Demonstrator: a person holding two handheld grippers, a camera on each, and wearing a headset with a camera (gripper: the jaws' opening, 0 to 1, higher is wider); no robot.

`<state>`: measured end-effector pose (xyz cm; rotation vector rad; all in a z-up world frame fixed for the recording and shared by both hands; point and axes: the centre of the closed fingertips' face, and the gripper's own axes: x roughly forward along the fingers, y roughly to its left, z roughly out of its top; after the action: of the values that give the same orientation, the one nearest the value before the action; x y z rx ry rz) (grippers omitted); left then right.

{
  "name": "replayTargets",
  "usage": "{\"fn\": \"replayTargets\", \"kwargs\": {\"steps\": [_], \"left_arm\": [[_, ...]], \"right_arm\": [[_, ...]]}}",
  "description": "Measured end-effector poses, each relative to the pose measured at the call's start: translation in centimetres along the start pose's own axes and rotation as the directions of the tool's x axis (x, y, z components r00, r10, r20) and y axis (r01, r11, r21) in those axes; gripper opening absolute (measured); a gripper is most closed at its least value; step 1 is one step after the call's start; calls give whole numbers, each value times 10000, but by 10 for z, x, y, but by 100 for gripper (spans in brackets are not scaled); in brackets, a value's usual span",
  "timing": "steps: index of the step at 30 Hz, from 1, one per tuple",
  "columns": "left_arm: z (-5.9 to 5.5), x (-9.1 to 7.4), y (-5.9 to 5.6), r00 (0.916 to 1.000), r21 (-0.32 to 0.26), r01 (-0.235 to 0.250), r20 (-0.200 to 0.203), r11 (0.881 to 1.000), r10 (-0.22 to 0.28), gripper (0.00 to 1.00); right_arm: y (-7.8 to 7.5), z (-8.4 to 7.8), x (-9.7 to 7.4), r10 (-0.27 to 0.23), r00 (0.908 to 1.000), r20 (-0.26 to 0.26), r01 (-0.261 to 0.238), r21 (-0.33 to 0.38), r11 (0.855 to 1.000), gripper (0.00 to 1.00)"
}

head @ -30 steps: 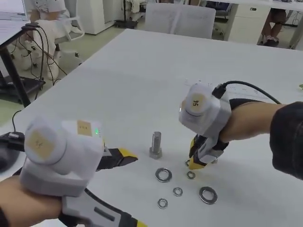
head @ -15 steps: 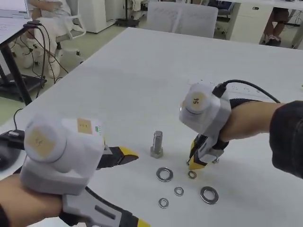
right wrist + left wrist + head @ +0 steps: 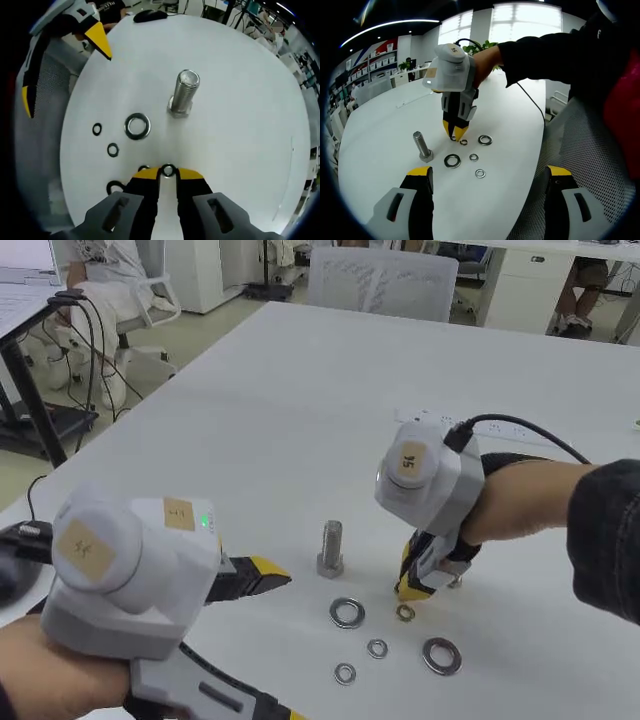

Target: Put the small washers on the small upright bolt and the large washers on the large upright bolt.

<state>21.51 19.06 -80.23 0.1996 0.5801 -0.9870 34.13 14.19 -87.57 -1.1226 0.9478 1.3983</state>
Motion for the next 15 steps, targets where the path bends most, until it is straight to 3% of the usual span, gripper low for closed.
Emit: {"fn": "replayTargets", "kwargs": {"steps": [15], "left_arm": [[4, -1, 2, 9999, 171, -38, -145, 9998, 41, 92]], "right_arm": [[4, 0, -25, -247, 9995, 185, 248, -51, 9997, 14]]}}
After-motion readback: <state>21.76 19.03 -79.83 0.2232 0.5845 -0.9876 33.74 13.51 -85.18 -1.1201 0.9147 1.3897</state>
